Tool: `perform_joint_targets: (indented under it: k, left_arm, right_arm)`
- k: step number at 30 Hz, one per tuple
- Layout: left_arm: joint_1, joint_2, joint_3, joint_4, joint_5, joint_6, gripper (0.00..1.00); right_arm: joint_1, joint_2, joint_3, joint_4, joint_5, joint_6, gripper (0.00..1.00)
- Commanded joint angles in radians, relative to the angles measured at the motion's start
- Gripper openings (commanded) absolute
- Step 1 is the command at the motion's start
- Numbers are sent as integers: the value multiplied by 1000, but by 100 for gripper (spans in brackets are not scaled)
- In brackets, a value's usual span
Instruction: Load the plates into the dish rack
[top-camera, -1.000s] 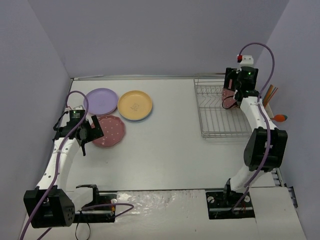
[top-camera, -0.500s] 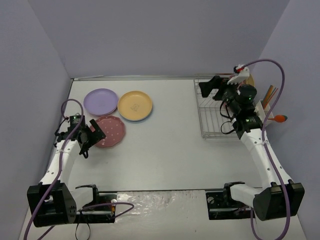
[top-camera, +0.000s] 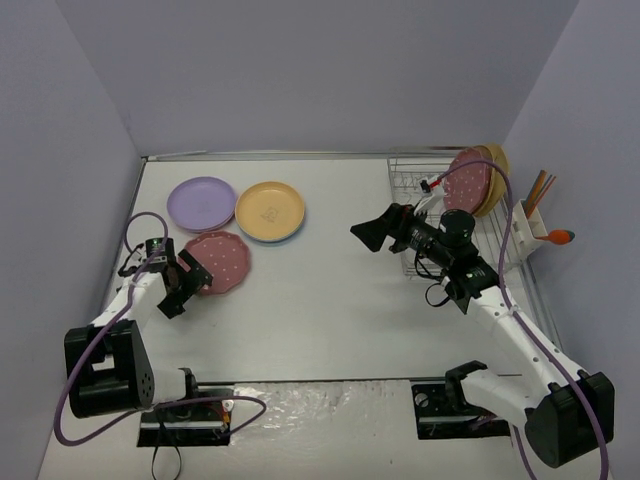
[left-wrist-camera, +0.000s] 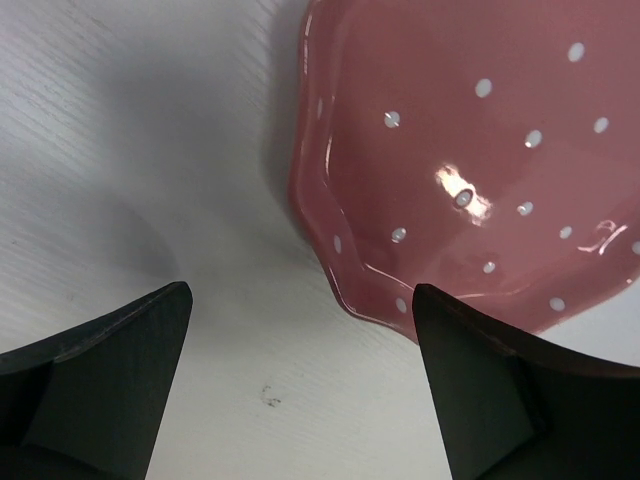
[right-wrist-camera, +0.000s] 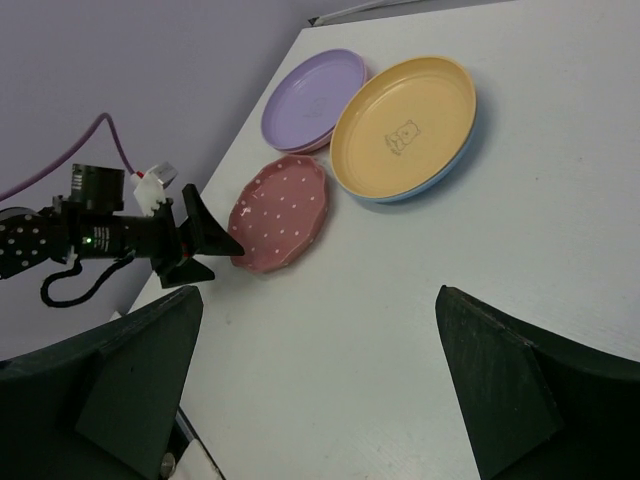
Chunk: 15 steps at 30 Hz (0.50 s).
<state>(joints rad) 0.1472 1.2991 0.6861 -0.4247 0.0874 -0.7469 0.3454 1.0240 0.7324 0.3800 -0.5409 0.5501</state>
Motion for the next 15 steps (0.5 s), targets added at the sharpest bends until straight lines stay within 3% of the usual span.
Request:
perform_joint_targets:
  k: [1, 11, 15]
  left_arm:
    - [15, 42, 67, 71, -26, -31, 87]
    - [15, 123, 38, 140, -5, -117, 73]
    - [15, 139, 35, 139, -14, -143, 63]
  right_arm:
    - [29, -24, -14, 95, -29, 9, 100]
    - [43, -8, -32, 119, -46, 21, 100]
    - [47, -10, -37, 122, -44, 24, 100]
